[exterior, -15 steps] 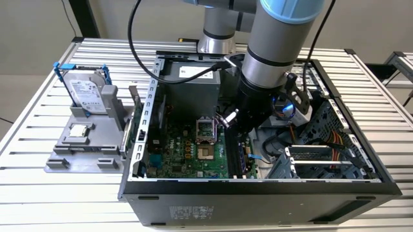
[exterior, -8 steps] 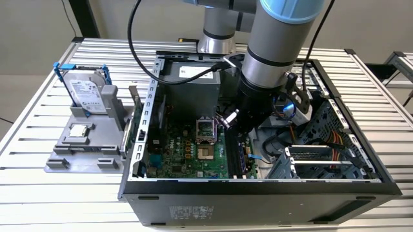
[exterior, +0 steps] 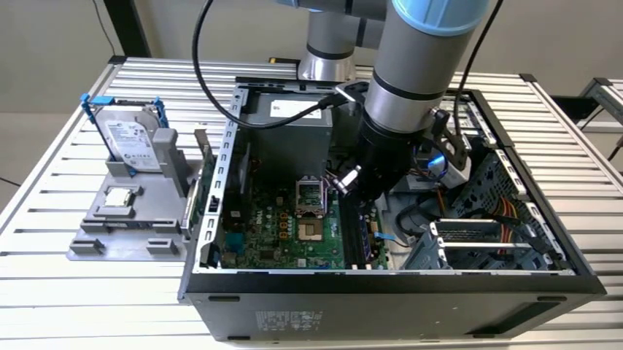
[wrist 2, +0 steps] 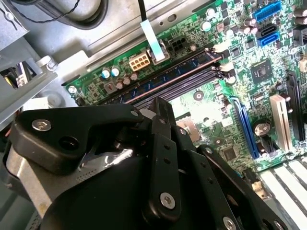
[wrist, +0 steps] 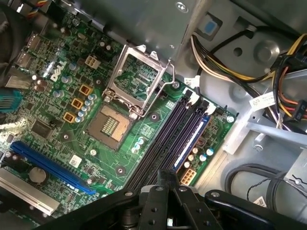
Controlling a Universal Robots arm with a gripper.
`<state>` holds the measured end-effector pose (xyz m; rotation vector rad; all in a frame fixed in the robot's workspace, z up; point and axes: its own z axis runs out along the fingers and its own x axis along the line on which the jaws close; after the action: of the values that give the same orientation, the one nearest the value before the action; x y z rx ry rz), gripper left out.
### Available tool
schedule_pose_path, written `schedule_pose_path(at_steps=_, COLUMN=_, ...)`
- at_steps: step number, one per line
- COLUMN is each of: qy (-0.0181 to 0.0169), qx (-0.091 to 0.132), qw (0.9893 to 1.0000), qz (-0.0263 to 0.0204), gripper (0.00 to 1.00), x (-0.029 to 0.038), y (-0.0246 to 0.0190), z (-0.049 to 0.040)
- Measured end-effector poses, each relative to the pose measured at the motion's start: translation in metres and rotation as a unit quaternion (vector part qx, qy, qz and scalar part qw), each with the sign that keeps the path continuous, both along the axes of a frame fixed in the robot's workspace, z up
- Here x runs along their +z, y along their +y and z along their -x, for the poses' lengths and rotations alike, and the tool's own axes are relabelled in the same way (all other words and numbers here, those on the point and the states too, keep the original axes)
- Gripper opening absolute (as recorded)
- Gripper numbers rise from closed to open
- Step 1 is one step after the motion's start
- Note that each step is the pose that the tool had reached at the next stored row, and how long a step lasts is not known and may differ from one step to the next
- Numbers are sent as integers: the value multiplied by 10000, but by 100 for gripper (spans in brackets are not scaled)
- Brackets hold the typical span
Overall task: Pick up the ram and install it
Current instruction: 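Press down the ram until it locks into place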
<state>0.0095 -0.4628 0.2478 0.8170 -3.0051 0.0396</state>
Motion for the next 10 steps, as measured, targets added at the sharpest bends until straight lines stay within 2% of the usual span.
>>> schedule_pose_path(at_steps=10, qy=0, qx=181, qw=9998, qz=0, gripper=0, x=0, y=0, z=0)
